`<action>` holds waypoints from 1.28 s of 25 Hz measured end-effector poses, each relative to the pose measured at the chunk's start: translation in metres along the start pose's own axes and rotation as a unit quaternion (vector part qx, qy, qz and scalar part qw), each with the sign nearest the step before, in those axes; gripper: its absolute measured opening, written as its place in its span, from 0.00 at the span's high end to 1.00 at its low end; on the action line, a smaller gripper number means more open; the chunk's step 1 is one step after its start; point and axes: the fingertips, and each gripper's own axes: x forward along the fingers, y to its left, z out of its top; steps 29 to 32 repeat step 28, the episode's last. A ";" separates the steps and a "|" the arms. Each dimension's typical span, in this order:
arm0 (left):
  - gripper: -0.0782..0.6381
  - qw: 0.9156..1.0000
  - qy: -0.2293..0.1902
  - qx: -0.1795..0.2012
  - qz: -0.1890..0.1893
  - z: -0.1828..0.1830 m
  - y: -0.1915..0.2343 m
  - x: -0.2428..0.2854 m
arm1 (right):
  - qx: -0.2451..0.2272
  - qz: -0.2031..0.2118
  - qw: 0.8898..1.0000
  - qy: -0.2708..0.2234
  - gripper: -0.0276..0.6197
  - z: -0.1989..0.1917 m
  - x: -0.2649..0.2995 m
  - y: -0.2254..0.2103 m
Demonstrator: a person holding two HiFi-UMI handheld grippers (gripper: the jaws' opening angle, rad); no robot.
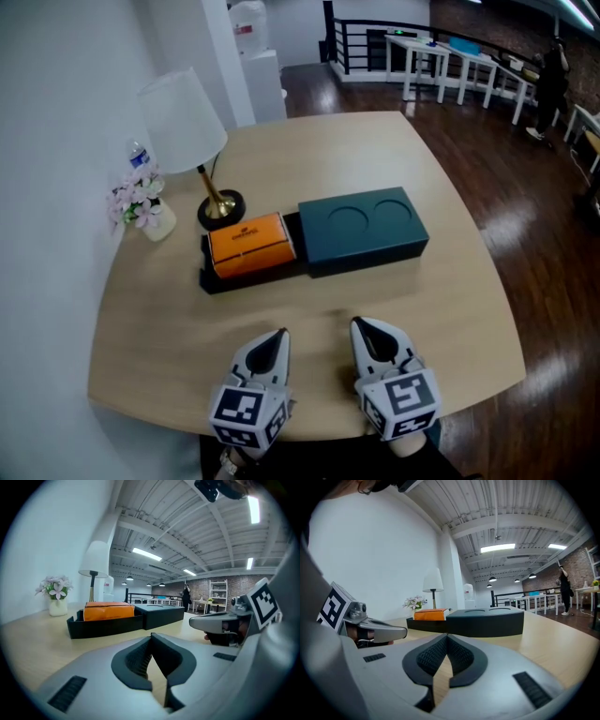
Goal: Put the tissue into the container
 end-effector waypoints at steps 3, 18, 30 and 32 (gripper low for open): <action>0.88 1.000 0.003 0.000 0.000 0.000 0.000 0.000 | 0.003 0.001 1.000 0.014 0.96 -0.002 0.002 0.000; 0.88 1.000 0.005 -0.004 0.005 0.001 -0.001 0.000 | 0.003 0.009 1.000 0.024 0.96 -0.004 0.002 0.002; 0.88 1.000 0.004 -0.005 0.005 0.002 0.000 0.000 | 0.002 0.009 1.000 0.024 0.96 -0.003 0.003 0.002; 0.88 1.000 0.004 -0.005 0.005 0.002 0.000 0.000 | 0.002 0.009 1.000 0.024 0.96 -0.003 0.003 0.002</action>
